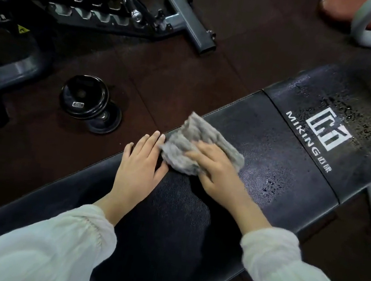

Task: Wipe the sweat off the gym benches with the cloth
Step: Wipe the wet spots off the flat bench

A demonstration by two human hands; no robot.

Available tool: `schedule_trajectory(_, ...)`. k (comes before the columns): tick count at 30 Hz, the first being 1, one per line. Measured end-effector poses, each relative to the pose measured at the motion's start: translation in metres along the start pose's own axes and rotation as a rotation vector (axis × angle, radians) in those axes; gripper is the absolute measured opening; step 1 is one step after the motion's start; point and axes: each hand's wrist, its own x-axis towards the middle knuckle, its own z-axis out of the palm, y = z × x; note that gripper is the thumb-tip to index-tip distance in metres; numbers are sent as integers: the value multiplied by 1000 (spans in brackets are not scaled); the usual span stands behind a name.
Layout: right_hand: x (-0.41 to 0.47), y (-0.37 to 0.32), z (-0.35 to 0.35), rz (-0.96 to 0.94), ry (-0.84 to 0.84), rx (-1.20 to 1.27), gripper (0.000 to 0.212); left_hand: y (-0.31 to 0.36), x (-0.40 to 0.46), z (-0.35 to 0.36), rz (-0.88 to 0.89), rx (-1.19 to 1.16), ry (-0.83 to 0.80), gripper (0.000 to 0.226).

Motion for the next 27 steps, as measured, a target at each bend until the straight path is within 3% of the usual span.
schedule_trajectory(3, -17, 28, -25, 67, -25, -49, 47, 2, 1, -2, -12, -15, 8, 56)
schedule_trajectory(8, 53, 38, -34, 245, 99, -68, 44, 2, 2, -3, -14, 10, 8, 55)
schedule_trajectory(12, 77, 2, 2, 136, -2, -49, 40, 3, 2, -3, -17, 2, 1, 54)
schedule_trajectory(15, 33, -13, 10, 15, -78, 22, 39, -2, 2, -4, 21, -10, -19, 56)
schedule_trajectory(18, -24, 6, -11, -48, -117, -8, 43, -3, -1, -4, 65, 43, -58, 74)
schedule_trajectory(22, -26, 39, -40, 152, -29, -52, 48, 11, -1, -6, 94, 77, -34, 64)
schedule_trajectory(27, -8, 5, -14, 370, 160, 5, 44, 24, 7, -2, 162, 81, -83, 59)
